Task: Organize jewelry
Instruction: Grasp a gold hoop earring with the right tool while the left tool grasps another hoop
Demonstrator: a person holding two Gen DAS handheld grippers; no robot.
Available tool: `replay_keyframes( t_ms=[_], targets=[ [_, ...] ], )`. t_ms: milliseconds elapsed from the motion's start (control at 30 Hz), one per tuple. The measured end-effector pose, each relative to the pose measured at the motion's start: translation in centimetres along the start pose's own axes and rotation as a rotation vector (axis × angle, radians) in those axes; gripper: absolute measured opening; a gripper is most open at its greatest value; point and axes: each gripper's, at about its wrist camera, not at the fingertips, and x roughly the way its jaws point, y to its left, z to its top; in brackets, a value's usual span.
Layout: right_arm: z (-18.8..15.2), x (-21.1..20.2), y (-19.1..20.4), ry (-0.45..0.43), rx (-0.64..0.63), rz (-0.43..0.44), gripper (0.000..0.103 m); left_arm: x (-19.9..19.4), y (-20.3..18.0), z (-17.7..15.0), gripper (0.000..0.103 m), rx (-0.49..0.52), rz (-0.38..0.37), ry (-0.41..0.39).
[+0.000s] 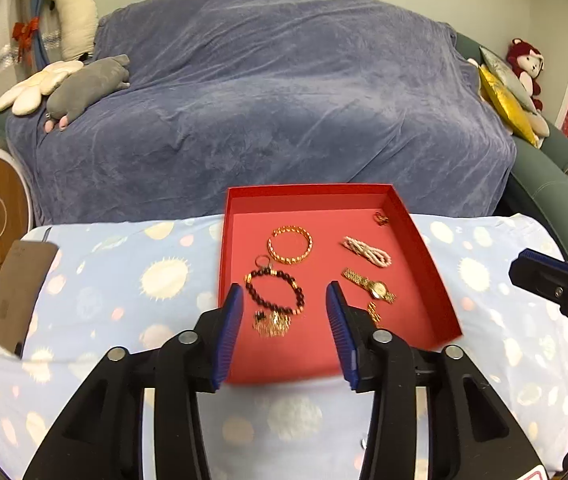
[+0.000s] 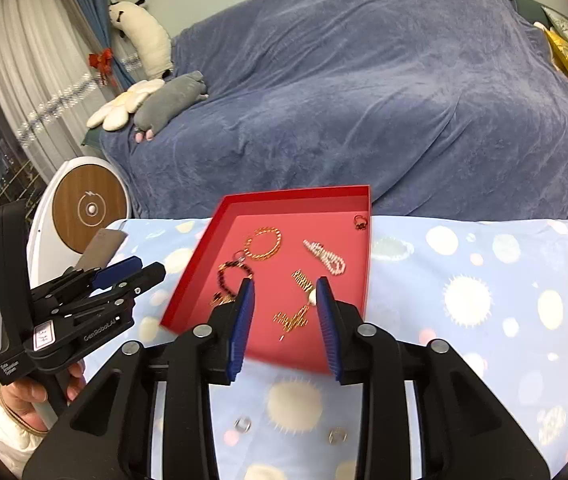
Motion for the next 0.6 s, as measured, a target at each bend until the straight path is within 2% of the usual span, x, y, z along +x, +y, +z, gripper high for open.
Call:
replay_keyframes(
  t_ms=[100, 133, 200, 367, 600],
  targets=[
    [-2.0, -2.7, 0.7, -0.005, 0.029, 0.031, 0.032, -2.6, -0.3, -1.9, 0.049, -0.003, 0.017, -0.019],
    [-2.5, -3.4, 0.7, -0.005, 0.038, 0.041, 0.032, -3.4, -0.3, -2.8, 0.056, -0.002, 0.025, -0.026],
    [-4.0, -4.8, 0.8, -0.021, 0.056, 0.046, 0.033, -4.6, -0.4, -4.3, 0.061, -0.011, 0.038, -0.036],
    [-7.6, -5.9, 0.6, -0.015, 0.09, 0.038, 0.035, -6.1, -0.8, -7.4, 0.061, -0.021, 0.054, -0.039],
    [-11.9, -4.8, -0.5, 0.007, 0.11, -0.043, 0.041, -5.7, -1.3, -10.9, 0.065, -0.037, 0.062, -0.019]
  ],
)
